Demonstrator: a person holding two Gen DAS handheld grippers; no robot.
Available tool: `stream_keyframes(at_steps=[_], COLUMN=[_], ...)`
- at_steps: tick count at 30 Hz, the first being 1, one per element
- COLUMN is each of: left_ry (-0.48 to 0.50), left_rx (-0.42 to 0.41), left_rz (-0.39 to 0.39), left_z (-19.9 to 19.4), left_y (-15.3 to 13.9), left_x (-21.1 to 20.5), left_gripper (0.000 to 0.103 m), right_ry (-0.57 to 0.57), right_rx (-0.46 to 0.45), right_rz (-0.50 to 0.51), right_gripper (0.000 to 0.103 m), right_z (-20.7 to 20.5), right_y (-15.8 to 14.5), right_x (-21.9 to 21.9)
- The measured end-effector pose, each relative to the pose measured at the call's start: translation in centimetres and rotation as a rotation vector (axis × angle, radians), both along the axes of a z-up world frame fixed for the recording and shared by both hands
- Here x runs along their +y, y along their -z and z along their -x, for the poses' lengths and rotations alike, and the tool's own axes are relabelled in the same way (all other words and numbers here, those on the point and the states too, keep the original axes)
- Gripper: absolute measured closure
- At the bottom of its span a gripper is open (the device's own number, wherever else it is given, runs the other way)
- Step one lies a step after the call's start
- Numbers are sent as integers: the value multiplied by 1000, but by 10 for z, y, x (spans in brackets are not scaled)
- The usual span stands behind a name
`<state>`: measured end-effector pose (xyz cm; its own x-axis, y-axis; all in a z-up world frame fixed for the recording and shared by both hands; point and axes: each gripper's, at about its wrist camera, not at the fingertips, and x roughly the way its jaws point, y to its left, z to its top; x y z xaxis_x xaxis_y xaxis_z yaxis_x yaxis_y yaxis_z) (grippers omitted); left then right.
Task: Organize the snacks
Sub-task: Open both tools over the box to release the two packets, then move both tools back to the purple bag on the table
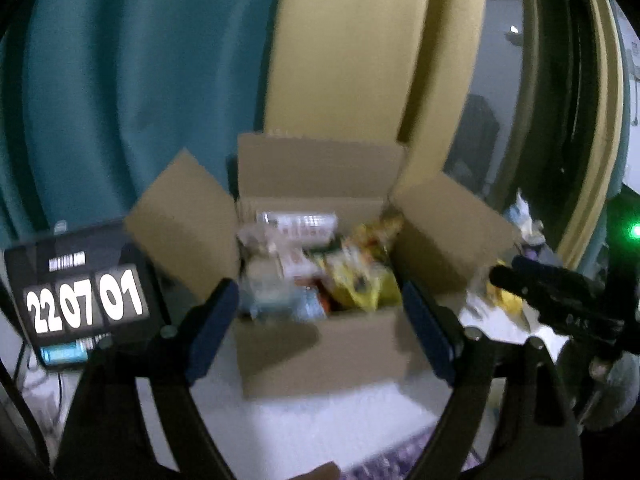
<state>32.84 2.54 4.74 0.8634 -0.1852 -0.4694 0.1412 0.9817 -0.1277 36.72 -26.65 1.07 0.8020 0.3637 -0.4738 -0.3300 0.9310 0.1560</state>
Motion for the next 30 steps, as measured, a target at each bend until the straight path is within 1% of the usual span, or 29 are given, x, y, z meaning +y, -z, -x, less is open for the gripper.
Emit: stream_keyframes(at_steps=[3,6,9,11,14,20,24,26,27,28,30], left_ry=[10,20,7,-10,-23,-38,-35,-35,-34,-34,-35], left_rx=[57,127,199,240,290,365,407,442,417,412,405], left_rz=[1,-18,-16,-29,-39,-92,-122,-130,-151,-171,-168], left_z=[18,33,44,50,58,67,67,64,67,68,69], left_y=[24,52,82,101,123,154,169,180,180,181,182], left_x=[-7,-15,-15,-15,-14,-17,-21,-21,-23,-26,-26], left_gripper=[18,18,18,18,18,18,18,18,18,18,17], right_ry=[-3,-12,-22,-30,-48,-63,-65,-59,-60,-63,-89], right_rx=[41,86,130,164,209,277,339,358,372,366,368], right_rz=[-4,-2,-5,-8,-2,-16,2,15,20,38,54], right_gripper=[26,26,26,26,26,26,26,26,26,26,25], right_z=[17,35,48,58,69,76,75,74,73,74,77], right_y=[20,42,62,77,96,124,144,151,155,156,157], right_x=[-7,-12,-15,-16,-16,-13,-10,-8,-7,-4,4])
